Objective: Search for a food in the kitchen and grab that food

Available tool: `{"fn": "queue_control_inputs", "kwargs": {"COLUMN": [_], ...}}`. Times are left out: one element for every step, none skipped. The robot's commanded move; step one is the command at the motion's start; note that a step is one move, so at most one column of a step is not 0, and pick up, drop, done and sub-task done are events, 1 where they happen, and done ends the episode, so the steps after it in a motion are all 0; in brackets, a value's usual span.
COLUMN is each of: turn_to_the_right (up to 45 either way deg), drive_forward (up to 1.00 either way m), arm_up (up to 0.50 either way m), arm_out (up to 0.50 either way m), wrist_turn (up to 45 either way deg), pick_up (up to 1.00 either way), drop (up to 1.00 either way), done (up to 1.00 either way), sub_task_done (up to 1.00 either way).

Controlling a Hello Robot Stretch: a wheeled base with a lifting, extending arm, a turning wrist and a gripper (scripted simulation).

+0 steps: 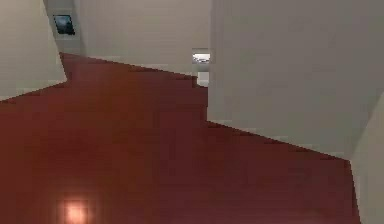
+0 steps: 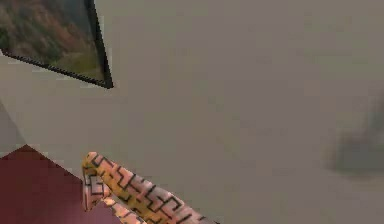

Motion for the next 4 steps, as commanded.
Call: {"fn": "queue_control_inputs", "kwargs": {"turn_to_the_right": [-27.0,-3.0,0.0,0.0], "drive_forward": [0.0,0.0,1.0,1.0], "arm_up": [0.0,0.0,0.0,0.0], "arm_out": [0.0,0.0,0.0,0.0], "wrist_turn": [0.0,0.0,0.0,0.0], "pick_up": [0.0,0.0,0.0,0.0], "drop": [0.0,0.0,0.0,0.0], "done": [0.0,0.0,0.0,0.0], "sub_task_done": [0.0,0.0,0.0,0.0]}}
